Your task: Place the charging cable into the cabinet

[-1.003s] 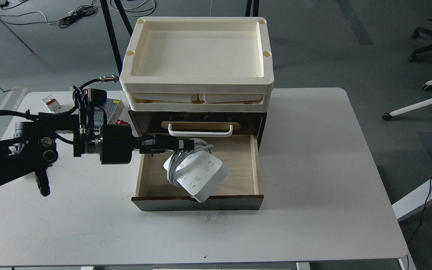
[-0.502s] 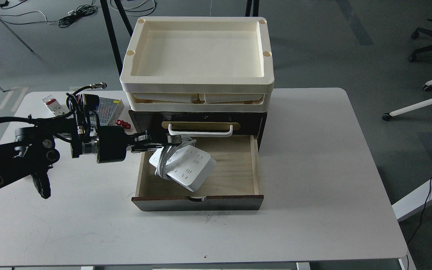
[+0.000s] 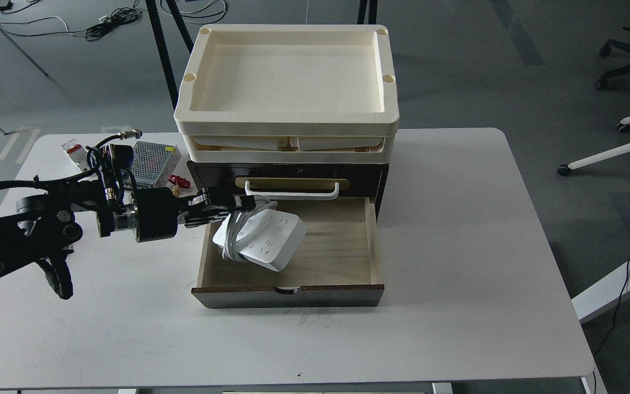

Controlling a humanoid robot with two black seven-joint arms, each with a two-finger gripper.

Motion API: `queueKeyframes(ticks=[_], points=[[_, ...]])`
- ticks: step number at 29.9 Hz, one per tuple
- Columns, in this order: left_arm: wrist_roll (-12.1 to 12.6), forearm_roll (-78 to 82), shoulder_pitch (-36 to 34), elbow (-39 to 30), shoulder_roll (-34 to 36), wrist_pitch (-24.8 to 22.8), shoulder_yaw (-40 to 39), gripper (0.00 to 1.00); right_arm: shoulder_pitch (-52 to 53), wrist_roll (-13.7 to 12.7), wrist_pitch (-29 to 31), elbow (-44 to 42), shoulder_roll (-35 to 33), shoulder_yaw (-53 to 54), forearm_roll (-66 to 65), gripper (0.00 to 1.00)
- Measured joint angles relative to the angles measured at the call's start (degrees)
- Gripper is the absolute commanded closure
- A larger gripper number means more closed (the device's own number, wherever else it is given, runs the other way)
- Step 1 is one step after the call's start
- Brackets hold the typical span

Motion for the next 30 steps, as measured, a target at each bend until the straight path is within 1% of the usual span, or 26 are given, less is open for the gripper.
queueKeyframes(ticks=[6, 19, 20, 21, 22, 24, 25, 26, 27, 28, 30], points=[[-0.01, -0.59, 0.25, 2.99, -0.88, -0.61, 0.09, 1.00, 0.00, 0.00, 0.00, -0.01, -0.02, 0.00, 0.00, 0.01], [-0.02, -0.57, 2.13, 5.55, -1.40, -0.77, 0.24, 1.00, 0.00, 0.00, 0.00, 0.05, 0.04, 0.00, 0.00, 0.01], [-0.02, -0.57, 2.13, 5.59, -1.41, -0.86, 0.24, 0.94, 0.00, 0.00, 0.00, 0.05, 0.03, 0.00, -0.01, 0.01], [-0.02, -0.57, 2.13, 5.65, -1.41, -1.03, 0.22, 0.84, -0.01, 0.00, 0.00, 0.05, 0.02, 0.00, -0.02, 0.01], [-0.02, -0.57, 2.14, 5.70, -1.42, -1.20, 0.17, 0.72, -0.09, 0.00, 0.00, 0.05, 0.00, 0.00, -0.02, 0.01], [-0.02, -0.57, 2.14, 5.76, -1.42, -1.56, 0.03, 0.40, -0.27, 0.00, 0.00, 0.05, 0.00, 0.00, -0.02, 0.01], [-0.01, -0.60, 2.13, 5.77, -1.42, -1.74, -0.04, 0.16, -0.30, 0.00, 0.00, 0.05, 0.00, 0.00, -0.02, 0.01], [-0.02, -0.63, 2.12, 5.77, -1.42, -1.90, -0.14, 0.08, -0.32, 0.00, 0.00, 0.05, 0.00, 0.00, -0.02, 0.01], [-0.01, -0.67, 2.07, 5.76, -1.42, -2.18, -0.32, 0.07, -0.33, 0.00, 0.00, 0.05, 0.00, 0.00, -0.02, 0.01], [-0.01, -0.74, 2.01, 5.74, -1.35, -2.47, -0.62, 0.03, -0.33, 0.00, 0.00, 0.05, -0.01, 0.00, -0.02, 0.01], [-0.01, -0.94, 1.99, 5.71, -1.06, -2.76, -1.57, 0.01, -0.37, 0.00, 0.00, 0.05, -0.01, 0.00, -0.02, 0.01]])
